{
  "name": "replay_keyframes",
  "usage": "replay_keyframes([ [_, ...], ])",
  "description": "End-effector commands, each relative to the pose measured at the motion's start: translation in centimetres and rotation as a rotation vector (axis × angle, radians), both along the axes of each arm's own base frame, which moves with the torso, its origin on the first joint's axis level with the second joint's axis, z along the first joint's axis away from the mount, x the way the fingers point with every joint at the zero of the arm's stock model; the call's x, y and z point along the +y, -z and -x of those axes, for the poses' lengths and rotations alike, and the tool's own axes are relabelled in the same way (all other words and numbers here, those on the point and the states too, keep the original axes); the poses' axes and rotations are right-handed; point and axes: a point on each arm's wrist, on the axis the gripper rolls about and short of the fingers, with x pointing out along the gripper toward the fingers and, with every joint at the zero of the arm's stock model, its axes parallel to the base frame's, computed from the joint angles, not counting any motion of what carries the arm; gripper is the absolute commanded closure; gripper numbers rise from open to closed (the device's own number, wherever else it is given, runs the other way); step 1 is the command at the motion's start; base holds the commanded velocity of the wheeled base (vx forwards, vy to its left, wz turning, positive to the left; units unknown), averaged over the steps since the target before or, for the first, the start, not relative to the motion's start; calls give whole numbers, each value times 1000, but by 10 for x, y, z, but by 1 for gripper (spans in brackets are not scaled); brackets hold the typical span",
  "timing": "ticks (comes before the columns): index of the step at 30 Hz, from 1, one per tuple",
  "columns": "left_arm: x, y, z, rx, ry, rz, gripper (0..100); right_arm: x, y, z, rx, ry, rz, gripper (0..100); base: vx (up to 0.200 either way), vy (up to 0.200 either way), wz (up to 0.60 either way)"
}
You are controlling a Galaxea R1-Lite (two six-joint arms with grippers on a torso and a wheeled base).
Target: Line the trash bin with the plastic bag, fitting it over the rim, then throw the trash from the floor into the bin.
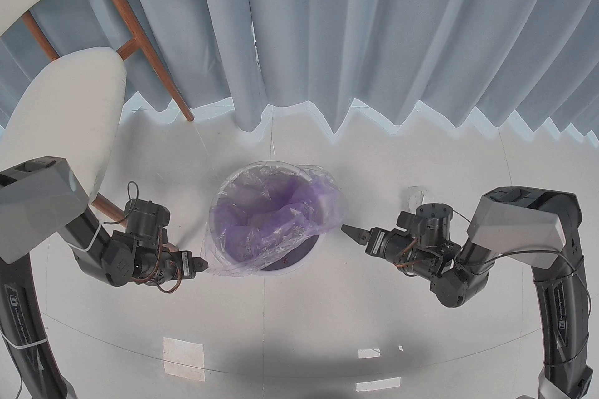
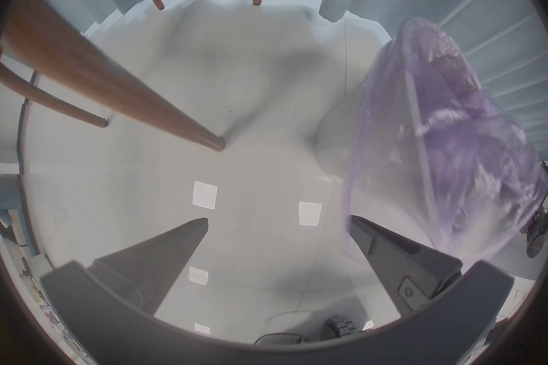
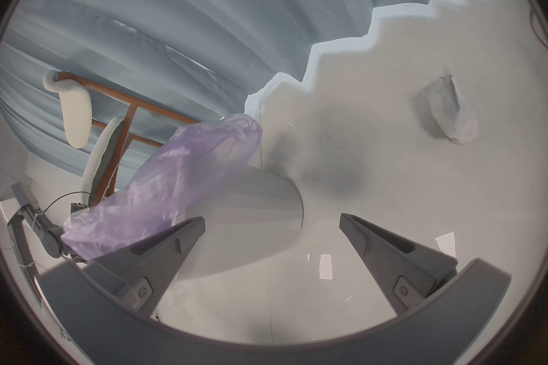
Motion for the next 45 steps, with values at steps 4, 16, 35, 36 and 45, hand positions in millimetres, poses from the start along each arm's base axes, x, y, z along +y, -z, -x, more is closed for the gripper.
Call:
replay_keyframes([
  [4,-3,-49,84,-101,65,33,0,-27,-20,61,-43,-6,-21,0,0,0,0],
  [16,-72,-112,123,-106,13,656,0,-23,-70,65,-22,12,-286,0,0,0,0],
  [35,-126,-80,92,154,-414,946,0,20,-73,21,164,76,-467,0,0,0,0],
  [36,-127,-79,87,149,-426,963,0,23,-73,20,167,71,-473,0,0,0,0],
  [45,-133,-66,67,124,-447,998,0,34,-59,21,208,60,-458,0,0,0,0],
])
